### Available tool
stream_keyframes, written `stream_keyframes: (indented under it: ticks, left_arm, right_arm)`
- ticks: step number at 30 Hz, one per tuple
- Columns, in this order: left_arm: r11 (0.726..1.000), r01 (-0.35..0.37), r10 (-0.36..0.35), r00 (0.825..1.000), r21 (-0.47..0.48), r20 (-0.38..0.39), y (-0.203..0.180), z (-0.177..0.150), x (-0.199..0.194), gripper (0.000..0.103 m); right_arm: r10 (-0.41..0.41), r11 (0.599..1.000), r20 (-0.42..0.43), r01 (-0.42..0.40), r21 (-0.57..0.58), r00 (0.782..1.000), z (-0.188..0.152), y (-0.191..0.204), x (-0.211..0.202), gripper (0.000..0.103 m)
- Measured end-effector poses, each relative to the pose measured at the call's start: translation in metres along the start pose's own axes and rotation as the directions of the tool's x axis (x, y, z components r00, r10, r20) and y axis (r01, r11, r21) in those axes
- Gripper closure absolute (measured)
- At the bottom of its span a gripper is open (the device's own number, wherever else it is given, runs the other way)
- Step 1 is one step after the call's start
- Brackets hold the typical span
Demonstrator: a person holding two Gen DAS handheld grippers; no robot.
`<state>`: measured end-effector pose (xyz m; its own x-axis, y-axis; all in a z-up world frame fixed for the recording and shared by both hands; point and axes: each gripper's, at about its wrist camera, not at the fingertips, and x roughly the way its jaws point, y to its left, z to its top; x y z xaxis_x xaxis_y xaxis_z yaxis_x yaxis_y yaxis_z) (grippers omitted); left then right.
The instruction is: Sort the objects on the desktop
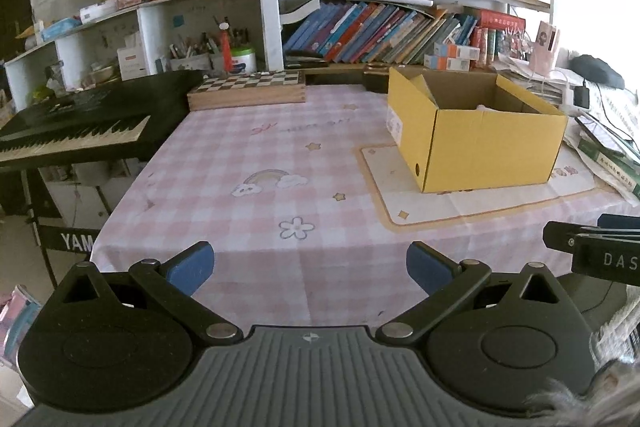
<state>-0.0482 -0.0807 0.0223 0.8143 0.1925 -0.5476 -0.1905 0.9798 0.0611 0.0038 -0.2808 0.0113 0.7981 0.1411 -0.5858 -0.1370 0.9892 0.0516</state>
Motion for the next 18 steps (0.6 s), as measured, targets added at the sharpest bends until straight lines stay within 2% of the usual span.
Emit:
stream_keyframes:
  ticks: [7,10,18]
  left_arm:
    - [1.000,0.011,-0.011,1.000,0.003,0.001,0.003,-0.004,-0.003,0.000]
    - [1.000,0.019,-0.019,1.000,-0.001,0.003,0.004,-0.004,-0.004,0.000]
    - [1.000,0.026,-0.026,1.000,0.001,-0.008,0.009,-0.007,-0.003,0.000]
  right_arm:
    - [0.000,1.000,-0.012,0.000,0.005,1.000,-0.005,0.007,-0.003,0.027]
    - [0.002,1.000,-0.013,-0.002,0.003,1.000,-0.006,0.010,-0.003,0.018]
    - [0.001,1.000,-0.022,-0.001,-0.003,1.000,-0.007,0.016,-0.002,0.009]
